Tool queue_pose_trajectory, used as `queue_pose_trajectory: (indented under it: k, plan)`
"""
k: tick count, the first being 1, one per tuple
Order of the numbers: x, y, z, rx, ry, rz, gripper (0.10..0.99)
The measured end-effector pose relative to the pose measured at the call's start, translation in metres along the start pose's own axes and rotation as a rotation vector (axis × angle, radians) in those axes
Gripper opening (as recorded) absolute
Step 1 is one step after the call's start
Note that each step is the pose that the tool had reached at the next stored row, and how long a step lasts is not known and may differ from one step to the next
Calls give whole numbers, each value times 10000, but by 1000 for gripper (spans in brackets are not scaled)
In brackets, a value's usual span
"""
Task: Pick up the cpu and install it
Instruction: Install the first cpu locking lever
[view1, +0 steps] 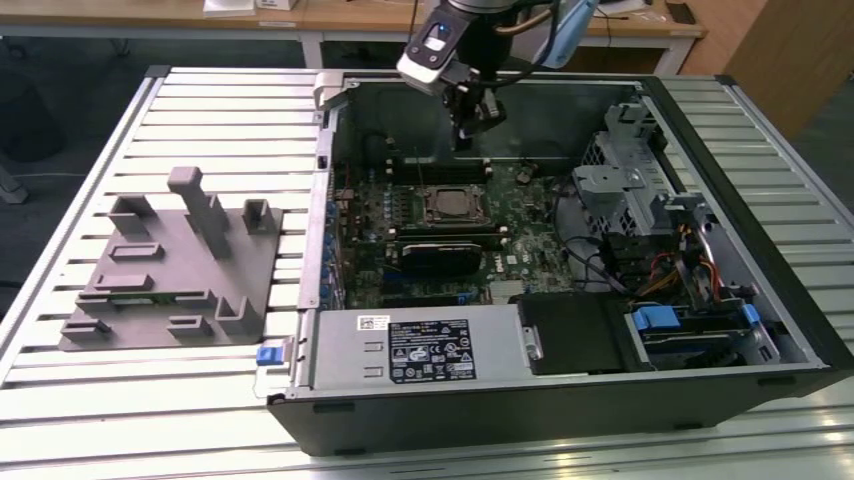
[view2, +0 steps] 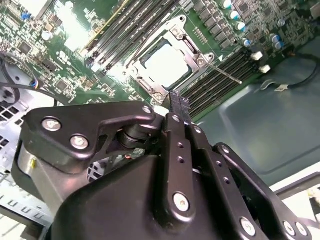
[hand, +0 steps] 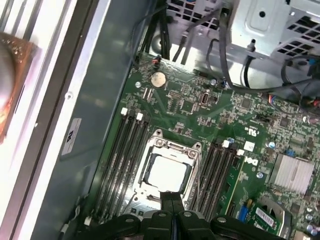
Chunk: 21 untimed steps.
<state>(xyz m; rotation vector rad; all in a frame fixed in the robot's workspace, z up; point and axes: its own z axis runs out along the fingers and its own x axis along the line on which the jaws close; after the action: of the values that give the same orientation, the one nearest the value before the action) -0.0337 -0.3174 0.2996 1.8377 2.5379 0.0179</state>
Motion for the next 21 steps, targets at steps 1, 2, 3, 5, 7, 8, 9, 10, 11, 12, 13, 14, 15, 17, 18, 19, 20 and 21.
queue_pose_trajectory:
  k: [1, 2, 3, 5, 7, 8, 9, 10, 11, 12, 13, 14, 15, 17, 18, 19, 20, 21]
  plan:
    - [0, -1, 0, 0, 0, -126, 106]
    - [0, -1, 1, 1, 2, -299, 106]
    - [1, -1, 2, 1, 6, -494, 106]
    - [1, -1, 4, 0, 12, -853, 106]
    - [0, -1, 5, 0, 16, -1219, 106]
    - [0, -1, 5, 1, 19, -1399, 106]
    - [1, -1, 6, 0, 22, -1570, 106]
    - [1, -1, 6, -1, 24, -1727, 106]
    - [1, -1, 6, -1, 26, -1881, 106]
    - [1, -1, 6, 0, 28, -2037, 106]
    - [0, -1, 5, 0, 30, -2191, 106]
    - [1, -1, 6, 0, 33, -2341, 106]
    - [1, -1, 6, -1, 35, -2476, 106]
    - [0, -1, 5, 0, 38, -2750, 106]
    - [0, -1, 5, 0, 40, -2891, 106]
    - [0, -1, 6, 0, 42, -3037, 106]
    - [1, -1, 6, 0, 44, -3184, 106]
    - [0, -1, 5, 0, 46, -3316, 106]
